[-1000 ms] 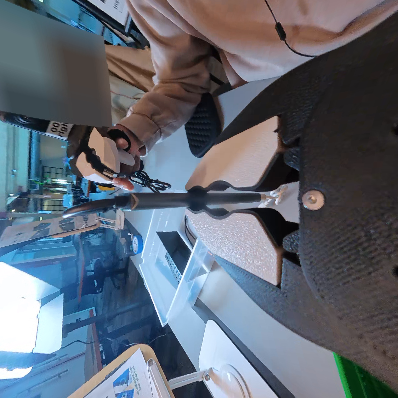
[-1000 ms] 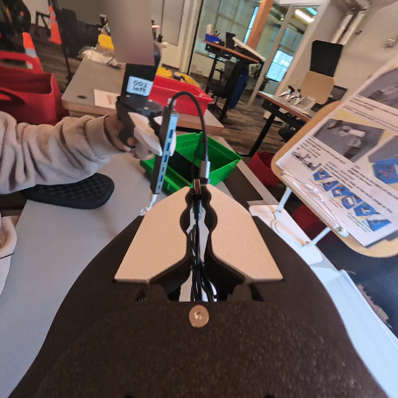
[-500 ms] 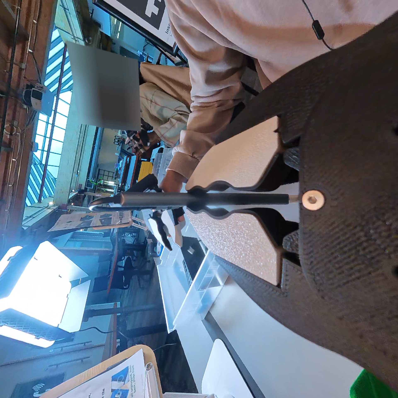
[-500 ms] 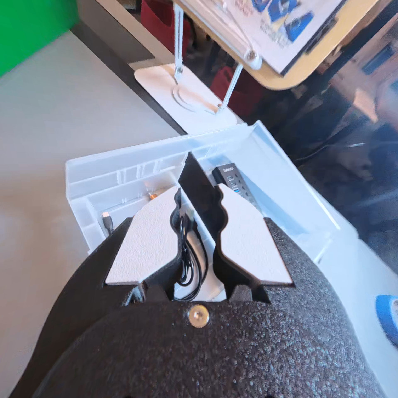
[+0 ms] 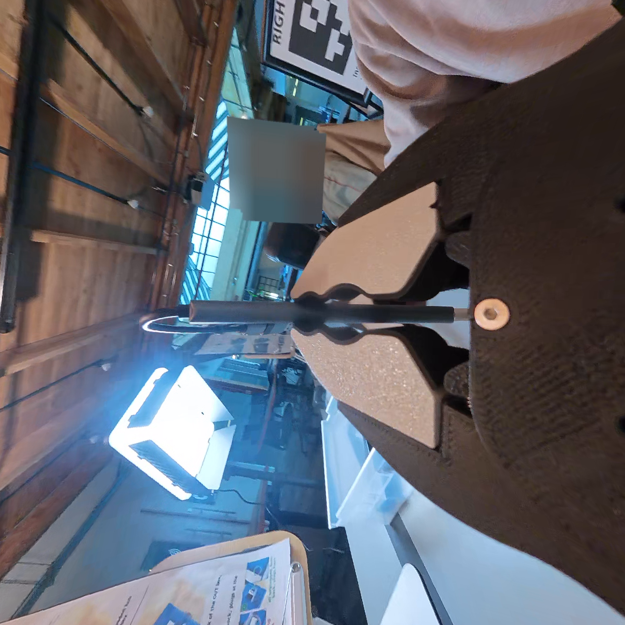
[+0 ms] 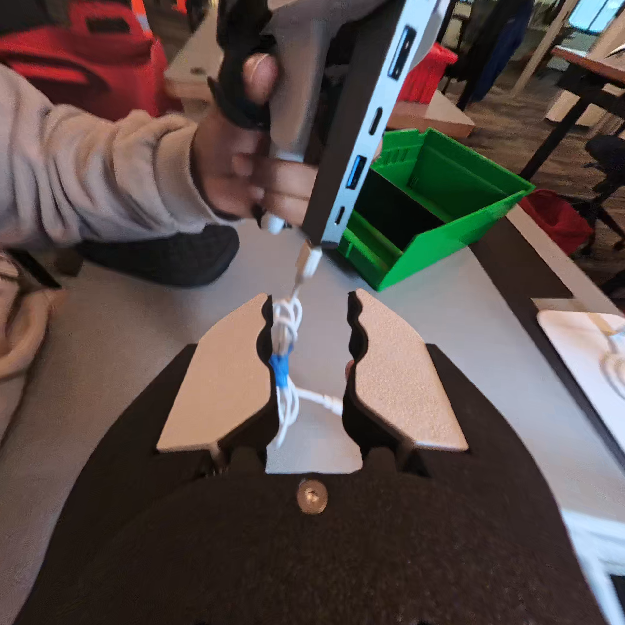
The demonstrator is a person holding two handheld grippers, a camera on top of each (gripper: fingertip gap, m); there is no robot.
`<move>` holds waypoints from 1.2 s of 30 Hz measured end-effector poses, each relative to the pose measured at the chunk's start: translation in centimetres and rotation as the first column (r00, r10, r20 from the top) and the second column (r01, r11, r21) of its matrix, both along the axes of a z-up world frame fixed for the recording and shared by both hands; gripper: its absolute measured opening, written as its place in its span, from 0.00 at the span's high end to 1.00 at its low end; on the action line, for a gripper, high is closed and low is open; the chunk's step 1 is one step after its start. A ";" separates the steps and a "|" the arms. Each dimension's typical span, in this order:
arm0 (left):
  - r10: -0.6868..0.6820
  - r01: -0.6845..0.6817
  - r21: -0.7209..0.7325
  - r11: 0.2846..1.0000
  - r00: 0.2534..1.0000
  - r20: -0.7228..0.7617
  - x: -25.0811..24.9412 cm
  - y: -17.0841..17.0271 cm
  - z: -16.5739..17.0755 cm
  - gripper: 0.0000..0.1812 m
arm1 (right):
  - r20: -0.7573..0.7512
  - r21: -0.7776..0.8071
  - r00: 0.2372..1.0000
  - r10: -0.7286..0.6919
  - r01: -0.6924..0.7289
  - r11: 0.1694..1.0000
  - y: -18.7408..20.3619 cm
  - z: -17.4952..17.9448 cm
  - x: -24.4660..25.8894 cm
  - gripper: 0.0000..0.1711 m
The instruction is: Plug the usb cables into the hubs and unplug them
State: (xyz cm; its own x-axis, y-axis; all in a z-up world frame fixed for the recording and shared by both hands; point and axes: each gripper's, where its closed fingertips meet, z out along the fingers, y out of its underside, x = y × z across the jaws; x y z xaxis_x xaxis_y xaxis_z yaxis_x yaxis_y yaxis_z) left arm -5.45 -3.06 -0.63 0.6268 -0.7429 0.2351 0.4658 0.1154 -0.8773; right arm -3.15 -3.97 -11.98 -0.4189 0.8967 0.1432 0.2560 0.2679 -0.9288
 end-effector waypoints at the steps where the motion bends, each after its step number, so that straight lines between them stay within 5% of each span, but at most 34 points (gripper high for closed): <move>1: -0.004 0.004 0.016 1.000 1.000 0.015 0.2 -0.1 0.1 0.94 | -0.024 -0.051 1.000 0.012 -0.013 0.999 -0.7 -0.1 -0.6 0.76; 5: -0.030 0.029 0.060 0.998 0.999 0.030 0.8 -0.7 0.4 0.94 | -0.112 -0.134 0.993 0.026 -0.041 0.990 -1.7 1.0 -0.9 0.93; 11: -0.054 0.056 0.102 0.993 0.998 -0.019 1.8 -1.4 0.6 0.94 | -0.080 -0.097 0.996 0.026 -0.034 0.995 -1.2 1.1 0.1 0.94; 22: 0.064 -0.034 0.091 0.995 0.936 -0.345 3.9 -0.4 -2.5 0.91 | -0.012 -0.024 1.000 0.023 -0.023 0.999 -1.0 0.4 0.3 0.95; 36: -0.013 0.030 0.093 0.995 0.985 -0.175 2.9 -0.7 -1.5 0.94 | -0.097 -0.061 0.995 -0.013 0.007 0.998 -0.5 2.0 0.2 0.95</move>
